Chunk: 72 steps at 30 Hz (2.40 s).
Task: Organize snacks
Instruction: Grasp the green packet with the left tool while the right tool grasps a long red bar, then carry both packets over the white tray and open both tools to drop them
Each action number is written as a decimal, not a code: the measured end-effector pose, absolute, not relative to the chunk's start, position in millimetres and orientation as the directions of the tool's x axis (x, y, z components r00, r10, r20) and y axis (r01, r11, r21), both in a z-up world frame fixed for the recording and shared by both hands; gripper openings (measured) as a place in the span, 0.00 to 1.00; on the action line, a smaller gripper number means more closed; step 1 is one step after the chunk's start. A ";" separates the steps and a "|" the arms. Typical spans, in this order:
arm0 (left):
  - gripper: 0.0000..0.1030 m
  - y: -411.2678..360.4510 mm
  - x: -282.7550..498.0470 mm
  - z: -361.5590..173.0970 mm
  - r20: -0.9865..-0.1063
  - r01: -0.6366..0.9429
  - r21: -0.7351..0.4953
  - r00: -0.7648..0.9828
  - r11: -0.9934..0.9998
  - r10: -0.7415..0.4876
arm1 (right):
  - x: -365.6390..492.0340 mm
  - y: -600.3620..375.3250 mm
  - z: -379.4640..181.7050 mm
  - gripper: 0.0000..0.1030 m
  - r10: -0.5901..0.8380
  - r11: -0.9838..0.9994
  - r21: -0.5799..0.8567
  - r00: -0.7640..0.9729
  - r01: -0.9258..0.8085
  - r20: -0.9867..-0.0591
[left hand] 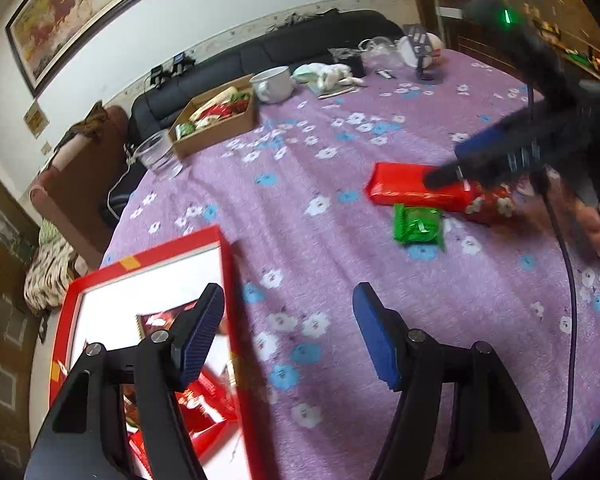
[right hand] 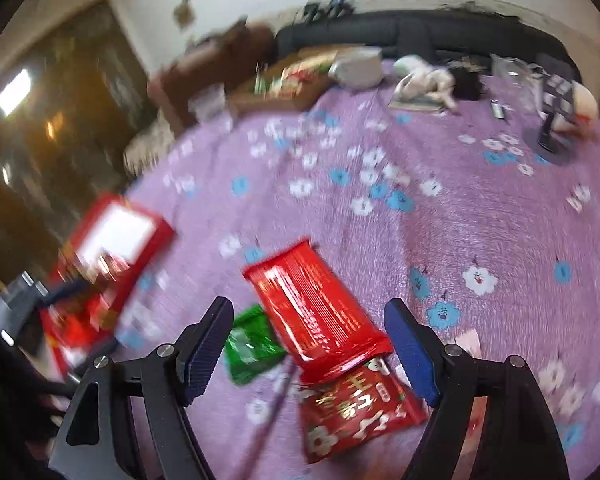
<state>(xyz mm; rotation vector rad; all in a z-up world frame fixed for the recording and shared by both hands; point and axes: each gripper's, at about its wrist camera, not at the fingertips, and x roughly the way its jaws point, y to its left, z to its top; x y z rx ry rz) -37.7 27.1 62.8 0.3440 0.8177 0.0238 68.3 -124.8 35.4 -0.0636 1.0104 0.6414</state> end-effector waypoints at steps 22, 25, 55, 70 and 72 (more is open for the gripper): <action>0.64 -6.8 11.1 44.0 -0.828 0.162 0.150 0.560 0.975 0.035 | 118.5 -164.5 10.4 0.46 0.574 0.818 0.504 0.328 -0.278 -0.750; 0.64 -18.1 21.6 38.2 -0.846 0.182 0.097 0.533 0.979 -0.015 | 122.3 -184.0 14.0 0.46 0.634 0.772 0.590 0.338 -0.235 -0.696; 0.29 -37.1 43.6 18.6 -0.821 0.247 0.033 0.559 0.969 -0.114 | 126.4 -195.2 18.9 0.46 0.682 0.722 0.666 0.359 -0.188 -0.637; 0.29 -5.6 3.8 55.7 -0.756 0.193 0.050 0.648 0.980 -0.089 | 110.1 -172.2 33.1 0.46 0.749 0.658 0.702 0.335 -0.274 -0.572; 0.29 3.7 -4.3 60.6 -0.744 0.178 0.056 0.663 0.982 -0.078 | 107.1 -166.8 35.2 0.46 0.754 0.653 0.704 0.331 -0.280 -0.568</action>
